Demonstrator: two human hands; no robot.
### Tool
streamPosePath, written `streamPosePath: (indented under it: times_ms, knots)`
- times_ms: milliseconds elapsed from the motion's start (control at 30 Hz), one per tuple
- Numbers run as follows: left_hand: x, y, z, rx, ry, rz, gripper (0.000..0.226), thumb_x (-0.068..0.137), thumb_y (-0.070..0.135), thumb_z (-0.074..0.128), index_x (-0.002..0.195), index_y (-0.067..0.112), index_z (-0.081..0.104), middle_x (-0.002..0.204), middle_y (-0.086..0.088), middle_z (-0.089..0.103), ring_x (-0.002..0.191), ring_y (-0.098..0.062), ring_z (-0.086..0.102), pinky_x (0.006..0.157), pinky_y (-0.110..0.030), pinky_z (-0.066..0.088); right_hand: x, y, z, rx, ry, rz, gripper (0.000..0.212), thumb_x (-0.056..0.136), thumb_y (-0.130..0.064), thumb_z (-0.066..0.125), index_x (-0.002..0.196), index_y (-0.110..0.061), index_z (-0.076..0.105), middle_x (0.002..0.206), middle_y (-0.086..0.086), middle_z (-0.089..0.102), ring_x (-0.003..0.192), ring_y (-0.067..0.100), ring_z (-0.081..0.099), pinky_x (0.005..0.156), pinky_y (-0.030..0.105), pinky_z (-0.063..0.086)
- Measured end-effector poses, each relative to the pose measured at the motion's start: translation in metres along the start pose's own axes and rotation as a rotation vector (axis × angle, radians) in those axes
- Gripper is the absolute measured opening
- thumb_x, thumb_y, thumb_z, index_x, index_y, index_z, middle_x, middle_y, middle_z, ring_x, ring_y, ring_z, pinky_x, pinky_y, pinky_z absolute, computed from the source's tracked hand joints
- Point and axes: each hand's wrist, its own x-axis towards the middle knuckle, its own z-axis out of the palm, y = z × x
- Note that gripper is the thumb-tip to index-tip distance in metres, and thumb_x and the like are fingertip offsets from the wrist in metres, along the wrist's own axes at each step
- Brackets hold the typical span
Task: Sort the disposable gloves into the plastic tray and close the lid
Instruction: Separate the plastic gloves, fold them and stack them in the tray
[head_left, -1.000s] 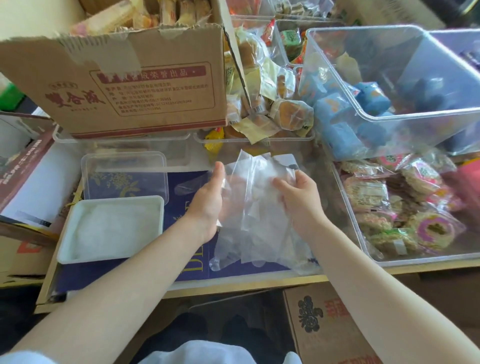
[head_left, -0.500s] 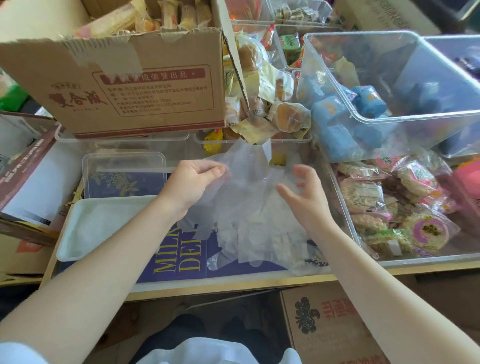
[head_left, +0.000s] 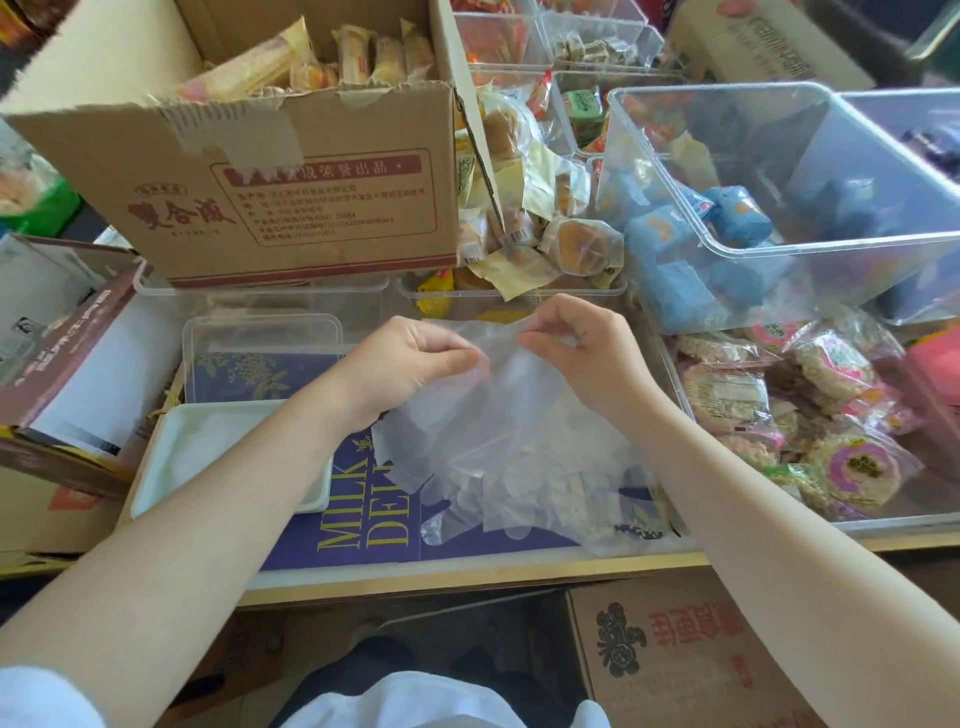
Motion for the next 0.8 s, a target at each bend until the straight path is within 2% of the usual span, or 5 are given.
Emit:
streamPosePath:
  times_ms: [67,133,333,500,800]
  knots:
    - [0.001,-0.002,0.0,0.01,0.016,-0.038,0.013,0.087,0.018,0.061,0.089,0.013,0.073,0.083,0.004,0.073,0.077,-0.005,0.065,0.073,-0.015,0.049,-0.002,0.004,0.0,-0.001,0.017,0.033,0.018,0.08,-0.011,0.071,0.071,-0.004,0.058,0.07,0.011,0.064,0.063,0.019,0.051,0.062,0.027,0.042]
    - [0.004,-0.007,-0.001,-0.03,0.084,-0.109,0.02,0.094,0.019,0.053,0.092,0.01,0.071,0.094,-0.007,0.073,0.08,-0.012,0.068,0.076,-0.021,0.053,-0.005,0.011,-0.002,-0.06,0.065,0.083,0.023,0.081,-0.013,0.07,0.067,-0.012,0.052,0.061,0.002,0.055,0.056,0.012,0.043,0.059,0.028,0.039]
    - [0.001,-0.022,-0.006,-0.132,0.363,-0.246,0.033,0.103,0.028,0.029,0.105,0.018,0.061,0.108,-0.006,0.066,0.089,-0.018,0.066,0.075,-0.026,0.053,-0.015,0.019,-0.022,-0.309,0.292,0.254,0.016,0.093,-0.026,0.051,0.086,-0.012,0.051,0.068,-0.002,0.054,0.067,0.024,0.05,0.061,0.032,0.037]
    - [-0.004,-0.017,0.016,-0.165,0.273,-0.168,0.034,0.103,0.029,0.028,0.1,0.029,0.062,0.112,0.001,0.066,0.097,-0.013,0.065,0.093,-0.033,0.05,-0.022,-0.002,0.001,-0.219,0.29,0.2,0.016,0.093,-0.023,0.048,0.079,-0.02,0.04,0.07,0.002,0.056,0.066,0.03,0.057,0.06,0.037,0.044]
    - [-0.006,-0.023,0.048,-0.138,0.117,-0.119,0.028,0.09,0.047,0.042,0.093,0.046,0.07,0.111,0.007,0.069,0.114,-0.013,0.057,0.107,-0.044,0.038,-0.042,-0.022,0.049,0.093,0.036,0.14,0.029,0.094,-0.007,0.045,0.074,-0.025,0.033,0.06,-0.008,0.042,0.052,0.002,0.039,0.048,0.021,0.029]
